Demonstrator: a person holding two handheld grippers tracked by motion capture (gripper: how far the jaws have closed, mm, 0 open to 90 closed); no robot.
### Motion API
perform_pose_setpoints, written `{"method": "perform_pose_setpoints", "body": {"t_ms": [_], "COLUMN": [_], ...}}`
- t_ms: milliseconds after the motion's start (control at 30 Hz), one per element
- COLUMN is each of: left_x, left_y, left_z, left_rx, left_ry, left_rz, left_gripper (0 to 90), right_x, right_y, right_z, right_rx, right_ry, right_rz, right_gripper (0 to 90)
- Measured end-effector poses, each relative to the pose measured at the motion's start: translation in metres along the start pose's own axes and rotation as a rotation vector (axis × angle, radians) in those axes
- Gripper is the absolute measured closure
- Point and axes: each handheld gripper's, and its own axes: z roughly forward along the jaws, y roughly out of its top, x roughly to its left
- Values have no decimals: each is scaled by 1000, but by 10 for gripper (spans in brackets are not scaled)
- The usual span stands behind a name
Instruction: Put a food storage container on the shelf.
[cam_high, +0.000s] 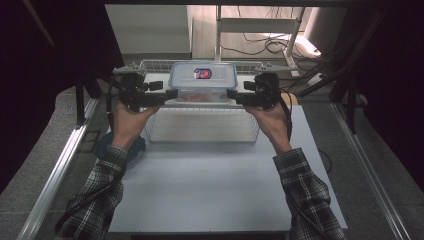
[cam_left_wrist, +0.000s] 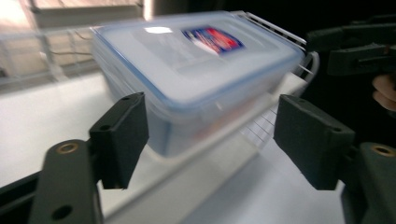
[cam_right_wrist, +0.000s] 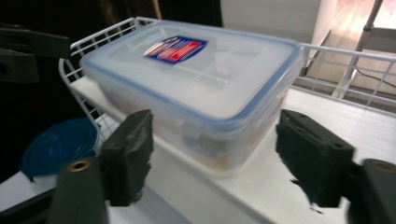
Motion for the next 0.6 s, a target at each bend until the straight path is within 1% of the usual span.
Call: {"method": "perform_pose_setpoints", "body": {"t_ms": [100, 167, 233, 333, 433, 533, 600], "left_x": [-3, -6, -8, -13, -16, -18, -20], "left_y": [-11, -18, -25, -36, -46, -57, -65], "left_z": [-2, -3, -5, -8, -8, -7, -5], "left_rx": [27, 34, 34, 36, 34, 34, 39], "left_ry": [4, 2, -6, -16, -29, -31, -25], "left_rz": [20, 24, 24, 27, 21, 26, 29], "left_gripper": [216, 203, 195, 182, 171, 159, 145], "right_x": [7, 10, 11, 12, 12, 13, 14], "right_y": [-7, -12, -16, -23, -31, -39, -47], "right_z": [-4, -7, -9, -12, -12, -12, -12], "right_rx": [-1, 1, 3, 4, 14, 25, 33], "right_ry": [-5, -9, -3, 9, 12, 17, 16], "right_rz": [-36, -55, -63, -61, -69, -77, -90], "right_gripper": [171, 139, 120, 101, 88, 77, 65]}}
